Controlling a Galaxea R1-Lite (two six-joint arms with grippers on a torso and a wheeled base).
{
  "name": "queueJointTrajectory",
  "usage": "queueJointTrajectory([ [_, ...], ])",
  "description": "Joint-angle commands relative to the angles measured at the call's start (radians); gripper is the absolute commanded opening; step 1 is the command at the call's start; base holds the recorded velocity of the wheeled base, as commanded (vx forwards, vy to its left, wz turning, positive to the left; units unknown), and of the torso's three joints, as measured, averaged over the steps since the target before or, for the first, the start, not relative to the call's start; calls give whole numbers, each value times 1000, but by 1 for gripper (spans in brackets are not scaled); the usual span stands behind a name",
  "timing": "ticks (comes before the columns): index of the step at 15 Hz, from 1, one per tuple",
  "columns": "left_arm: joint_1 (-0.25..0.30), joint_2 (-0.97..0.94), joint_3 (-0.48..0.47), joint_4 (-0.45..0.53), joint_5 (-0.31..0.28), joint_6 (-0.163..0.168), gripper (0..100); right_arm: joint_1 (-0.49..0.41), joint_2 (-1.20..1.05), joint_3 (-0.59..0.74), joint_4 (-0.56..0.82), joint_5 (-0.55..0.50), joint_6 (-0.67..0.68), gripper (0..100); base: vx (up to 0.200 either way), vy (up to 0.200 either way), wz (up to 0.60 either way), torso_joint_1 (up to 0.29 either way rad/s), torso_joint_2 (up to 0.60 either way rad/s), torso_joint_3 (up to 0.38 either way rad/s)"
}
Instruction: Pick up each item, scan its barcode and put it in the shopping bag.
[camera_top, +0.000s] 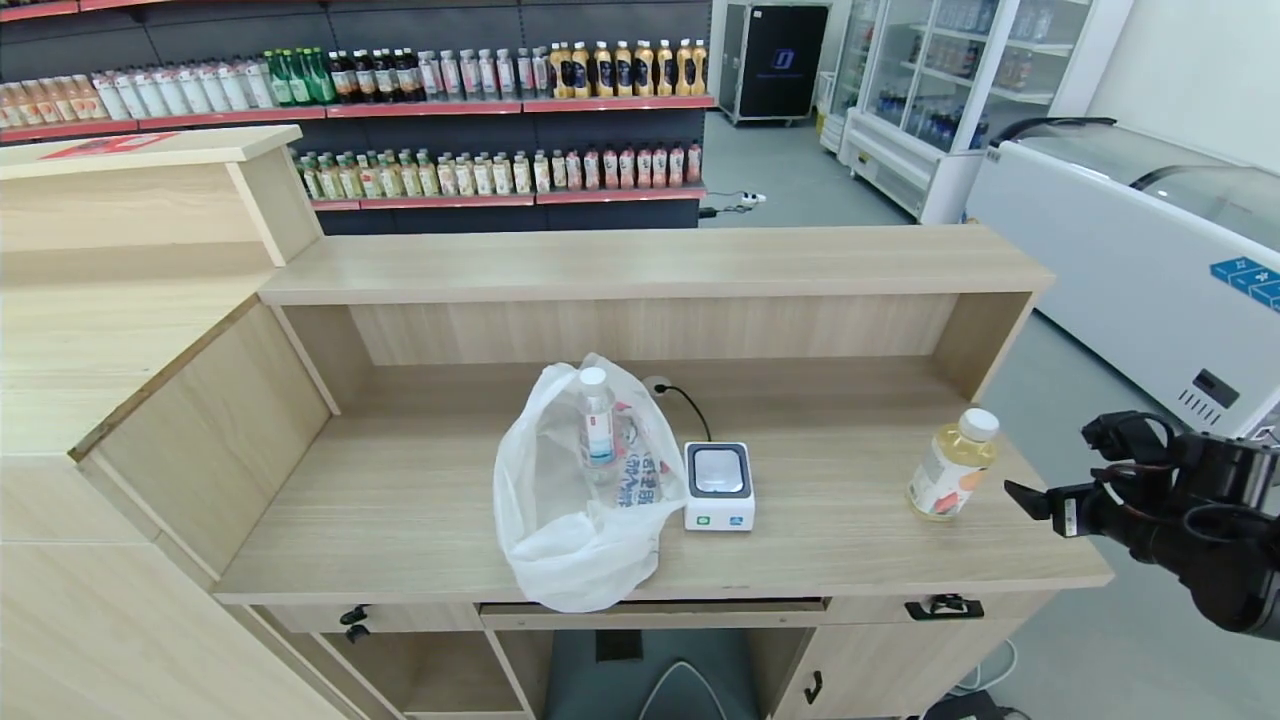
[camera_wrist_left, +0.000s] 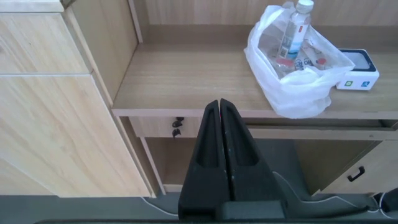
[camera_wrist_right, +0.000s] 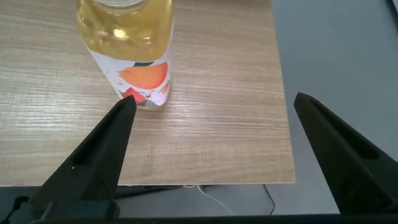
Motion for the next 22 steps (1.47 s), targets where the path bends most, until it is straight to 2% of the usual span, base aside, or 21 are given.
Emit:
queueJointTrajectory([
  [1,1,0,0,0,0,0,0,25,73,-29,-18,2,2,100,0,0,0,0,0,0],
  [7,1,0,0,0,0,0,0,79,167,-76,-92,4,2,100,0,0,0,0,0,0],
  [14,1,0,0,0,0,0,0,118,239,-223,-83,2,49,100,0,0,0,0,0,0],
  [22,1,0,0,0,0,0,0,176,280,-291,-83,-1,68,100,0,0,0,0,0,0],
])
